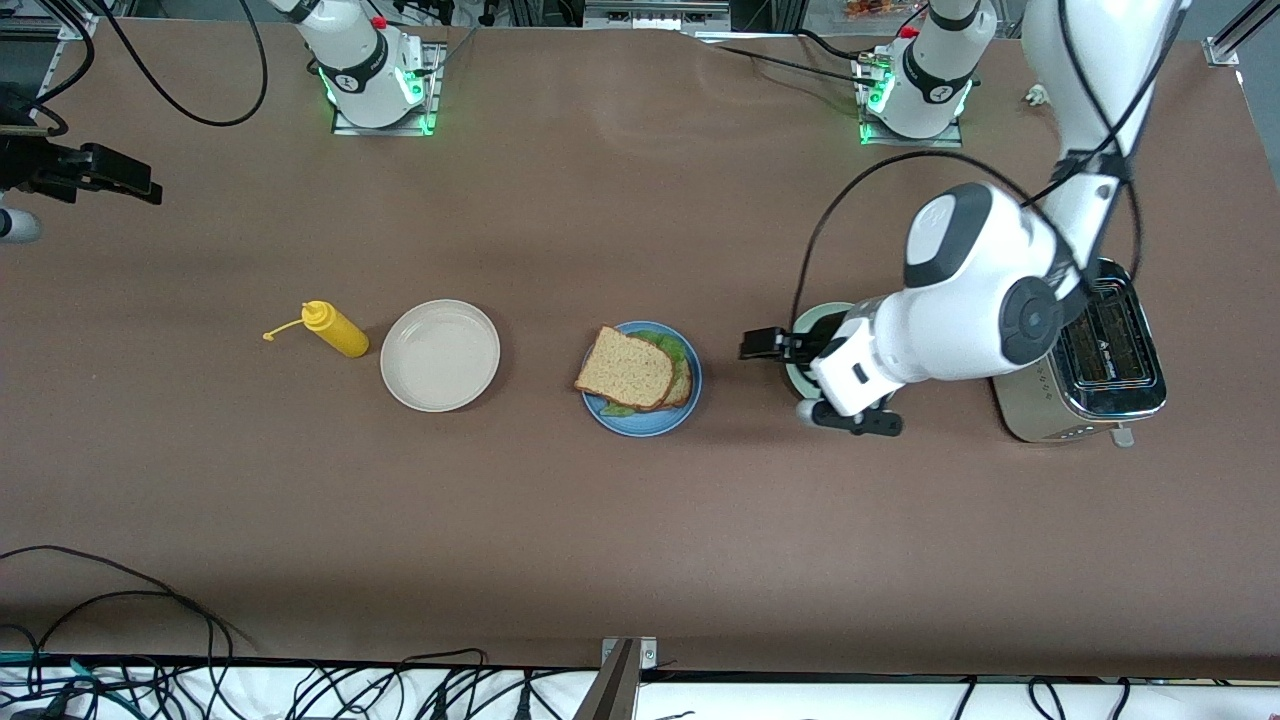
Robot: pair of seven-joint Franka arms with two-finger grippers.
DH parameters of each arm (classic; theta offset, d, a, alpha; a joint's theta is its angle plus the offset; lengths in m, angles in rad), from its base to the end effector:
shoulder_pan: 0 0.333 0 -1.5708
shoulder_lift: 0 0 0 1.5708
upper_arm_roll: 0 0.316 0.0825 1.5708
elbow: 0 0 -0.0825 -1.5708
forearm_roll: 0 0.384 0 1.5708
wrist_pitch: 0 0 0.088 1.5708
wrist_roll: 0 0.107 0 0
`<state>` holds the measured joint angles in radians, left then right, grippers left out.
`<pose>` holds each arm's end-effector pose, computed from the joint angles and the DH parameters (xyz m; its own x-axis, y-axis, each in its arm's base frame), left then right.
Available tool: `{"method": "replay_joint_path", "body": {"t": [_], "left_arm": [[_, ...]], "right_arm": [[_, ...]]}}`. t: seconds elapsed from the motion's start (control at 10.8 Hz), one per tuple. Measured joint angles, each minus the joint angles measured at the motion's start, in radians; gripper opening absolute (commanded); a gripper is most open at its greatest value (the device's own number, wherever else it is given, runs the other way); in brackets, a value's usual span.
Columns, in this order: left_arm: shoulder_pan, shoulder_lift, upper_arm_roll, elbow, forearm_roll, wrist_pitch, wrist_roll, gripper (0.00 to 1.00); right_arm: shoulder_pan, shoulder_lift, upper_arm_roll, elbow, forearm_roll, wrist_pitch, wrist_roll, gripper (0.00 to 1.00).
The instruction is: Make sandwich in blue plate with both arms
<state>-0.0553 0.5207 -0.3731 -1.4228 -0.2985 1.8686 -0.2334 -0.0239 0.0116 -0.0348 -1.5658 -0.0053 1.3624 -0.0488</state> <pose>0.6422 -0.2665 0.4167 0.9804 -0.0946 -0.1728 -0.0142 -0.9088 0.4171 0.5329 -0.0319 0.6047 0.9769 -0.0097 -0.2134 -0.0110 -0.9999 -0.0047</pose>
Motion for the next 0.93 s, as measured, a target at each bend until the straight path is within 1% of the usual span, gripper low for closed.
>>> {"method": "replay_joint_path", "body": {"t": [0.19,0.37,0.46,0.65,0.93], "left_arm": [[0.001,-0.07,0.018,0.001,0.147,-0.086,-0.003,1.0],[0.0,-0.133,0.041,0.001,0.26,-0.176,0.001,1.0],[0.0,-0.165,0.062,0.001,0.29,-0.221,0.029,1.0],[-0.001,-0.226,0.13,0.003,0.3,-0.276,0.142,1.0],[-0.003,-0.312,0.236,0.004,0.3,-0.285,0.217,1.0]], "right_arm": [[0.001,0.001,-0.001,0.001,0.0,0.0,0.0,1.0],[0.001,0.002,-0.001,0.002,0.0,0.0,0.0,1.0],[0.001,0.002,-0.002,0.002,0.0,-0.001,0.0,1.0],[0.001,0.003,-0.002,0.004,0.0,-0.001,0.0,1.0],[0.001,0.004,-0.003,0.006,0.0,0.016,0.004,1.0]]}}
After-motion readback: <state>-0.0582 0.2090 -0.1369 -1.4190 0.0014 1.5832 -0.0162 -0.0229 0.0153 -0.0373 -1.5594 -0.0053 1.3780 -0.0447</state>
